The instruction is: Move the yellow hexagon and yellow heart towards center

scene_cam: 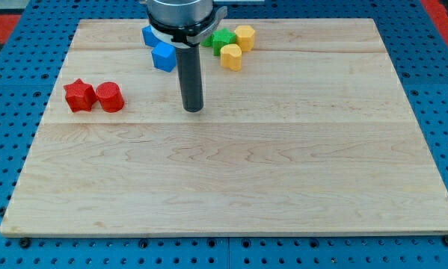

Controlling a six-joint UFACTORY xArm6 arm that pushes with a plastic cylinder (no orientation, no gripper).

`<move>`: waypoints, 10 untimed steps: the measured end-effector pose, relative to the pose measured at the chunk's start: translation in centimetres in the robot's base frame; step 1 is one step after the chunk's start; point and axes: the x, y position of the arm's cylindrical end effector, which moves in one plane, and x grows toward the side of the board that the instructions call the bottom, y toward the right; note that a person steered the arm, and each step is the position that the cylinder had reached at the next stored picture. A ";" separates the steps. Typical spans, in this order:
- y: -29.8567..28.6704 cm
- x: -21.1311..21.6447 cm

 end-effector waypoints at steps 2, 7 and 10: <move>15.7 -6.8; 7.9 -18.8; 9.3 -10.5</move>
